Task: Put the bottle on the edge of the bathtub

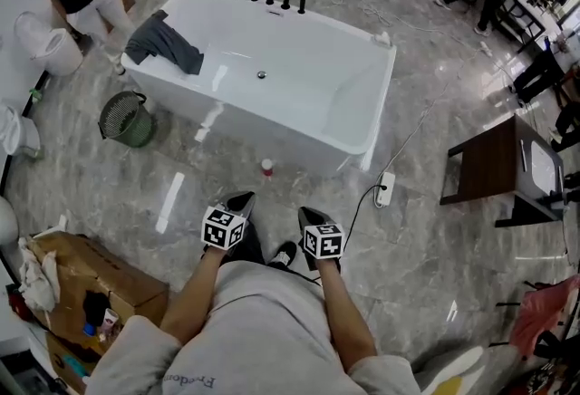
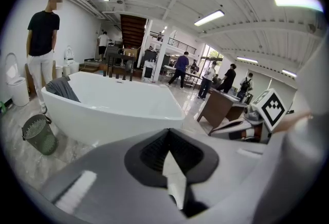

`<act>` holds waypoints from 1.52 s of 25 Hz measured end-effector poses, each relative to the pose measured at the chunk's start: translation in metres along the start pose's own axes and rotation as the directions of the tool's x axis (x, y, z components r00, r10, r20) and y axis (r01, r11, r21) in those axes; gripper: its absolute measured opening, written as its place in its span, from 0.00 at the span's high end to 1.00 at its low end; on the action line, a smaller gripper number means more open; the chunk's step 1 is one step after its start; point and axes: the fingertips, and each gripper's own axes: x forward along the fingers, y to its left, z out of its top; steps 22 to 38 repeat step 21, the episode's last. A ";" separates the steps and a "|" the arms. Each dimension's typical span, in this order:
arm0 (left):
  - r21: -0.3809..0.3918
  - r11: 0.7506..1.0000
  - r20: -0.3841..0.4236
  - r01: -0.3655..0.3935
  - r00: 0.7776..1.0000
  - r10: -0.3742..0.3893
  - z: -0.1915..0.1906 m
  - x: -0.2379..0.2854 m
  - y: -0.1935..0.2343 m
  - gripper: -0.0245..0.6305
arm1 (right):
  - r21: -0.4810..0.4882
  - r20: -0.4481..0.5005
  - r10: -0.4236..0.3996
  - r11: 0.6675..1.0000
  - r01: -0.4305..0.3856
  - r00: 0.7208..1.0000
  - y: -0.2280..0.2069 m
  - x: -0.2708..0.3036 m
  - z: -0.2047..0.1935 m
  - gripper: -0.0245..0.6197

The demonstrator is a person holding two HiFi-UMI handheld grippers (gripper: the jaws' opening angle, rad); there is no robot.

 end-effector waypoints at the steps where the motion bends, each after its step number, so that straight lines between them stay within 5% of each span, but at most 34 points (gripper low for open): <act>1: -0.003 1.000 -0.002 0.004 1.000 -0.004 -0.002 0.000 -0.001 0.87 | -0.003 -0.005 0.003 1.000 -0.003 1.000 0.001 0.000 -0.002 0.96; 38: -0.003 1.000 0.006 -0.021 1.000 0.021 -0.002 0.006 -0.010 0.87 | -0.051 0.013 -0.001 0.999 0.002 1.000 -0.005 -0.002 0.004 0.96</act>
